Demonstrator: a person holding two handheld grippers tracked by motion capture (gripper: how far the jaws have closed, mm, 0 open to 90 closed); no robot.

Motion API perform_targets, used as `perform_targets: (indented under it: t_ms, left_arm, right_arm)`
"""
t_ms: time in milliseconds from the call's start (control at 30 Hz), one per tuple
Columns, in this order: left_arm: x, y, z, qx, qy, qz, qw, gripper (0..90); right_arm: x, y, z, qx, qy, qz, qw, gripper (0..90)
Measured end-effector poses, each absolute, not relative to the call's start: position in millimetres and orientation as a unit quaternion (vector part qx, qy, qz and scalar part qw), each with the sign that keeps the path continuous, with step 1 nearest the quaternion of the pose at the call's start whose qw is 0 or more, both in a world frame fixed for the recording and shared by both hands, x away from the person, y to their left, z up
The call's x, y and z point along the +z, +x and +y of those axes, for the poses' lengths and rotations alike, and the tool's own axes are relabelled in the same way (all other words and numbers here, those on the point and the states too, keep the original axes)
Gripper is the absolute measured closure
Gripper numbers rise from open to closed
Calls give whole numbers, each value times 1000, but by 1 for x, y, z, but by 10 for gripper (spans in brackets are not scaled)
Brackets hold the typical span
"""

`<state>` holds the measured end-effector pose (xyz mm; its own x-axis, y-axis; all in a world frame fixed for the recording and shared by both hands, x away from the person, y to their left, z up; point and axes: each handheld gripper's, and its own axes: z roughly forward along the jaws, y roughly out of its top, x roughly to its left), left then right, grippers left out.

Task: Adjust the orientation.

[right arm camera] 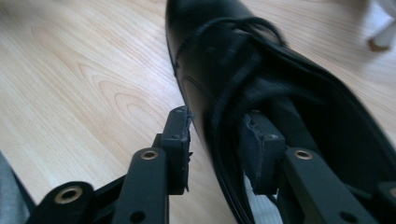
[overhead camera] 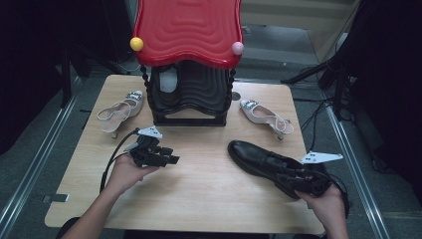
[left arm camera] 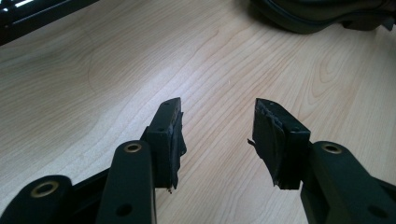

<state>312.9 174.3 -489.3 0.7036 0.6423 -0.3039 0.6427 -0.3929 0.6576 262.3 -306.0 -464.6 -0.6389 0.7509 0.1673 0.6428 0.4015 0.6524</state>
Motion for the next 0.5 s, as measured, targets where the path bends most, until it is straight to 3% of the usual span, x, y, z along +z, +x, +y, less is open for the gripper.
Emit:
perform_targets:
  t_ms: [300,367,400,500]
  left_arm:
    - [-490,312,172,2,835,383,395,527]
    - [-490,312,172,3,835,382,395,527]
    - [-490,312,172,4,836,382,394,527]
    - [-491,313,172,1,837,380,394,539]
  right_arm:
    - [-476,286,-282,329,415,846,61,627]
    - [-475,288,-281,335,420,841,58,661]
    - [-476,289,-281,340,429,836,47,725]
    - [-478,291,-283,360,445,820,11,808]
